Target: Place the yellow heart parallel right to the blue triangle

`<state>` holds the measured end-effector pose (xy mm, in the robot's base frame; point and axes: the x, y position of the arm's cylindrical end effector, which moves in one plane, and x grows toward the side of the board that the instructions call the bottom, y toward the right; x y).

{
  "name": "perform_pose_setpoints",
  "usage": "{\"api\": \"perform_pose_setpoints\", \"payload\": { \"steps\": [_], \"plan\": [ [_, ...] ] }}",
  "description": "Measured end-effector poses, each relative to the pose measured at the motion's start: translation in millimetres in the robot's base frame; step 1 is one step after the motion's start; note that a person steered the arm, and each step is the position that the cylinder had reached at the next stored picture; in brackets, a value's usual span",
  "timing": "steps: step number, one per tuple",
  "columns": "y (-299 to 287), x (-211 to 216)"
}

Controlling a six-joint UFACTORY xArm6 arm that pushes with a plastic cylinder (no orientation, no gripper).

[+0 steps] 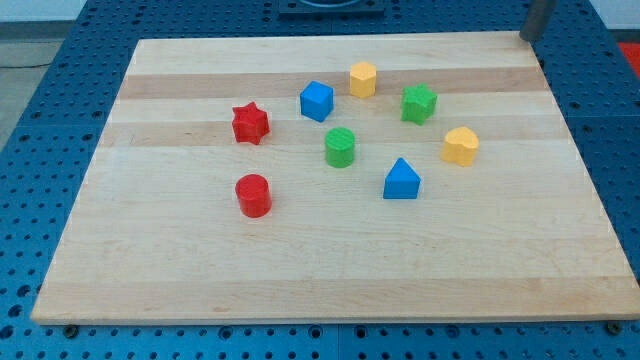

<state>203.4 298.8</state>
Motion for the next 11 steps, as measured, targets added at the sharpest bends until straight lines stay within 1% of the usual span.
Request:
{"api": "perform_pose_setpoints", "payload": {
  "steps": [1,2,3,4,5,6,8,10,11],
  "plan": [
    [-7,3],
    [-44,42],
    [-68,95],
    [-89,137],
    [-133,146],
    [-162,159],
    [-161,198],
    [-147,209],
    [-123,209]
  ]
}}
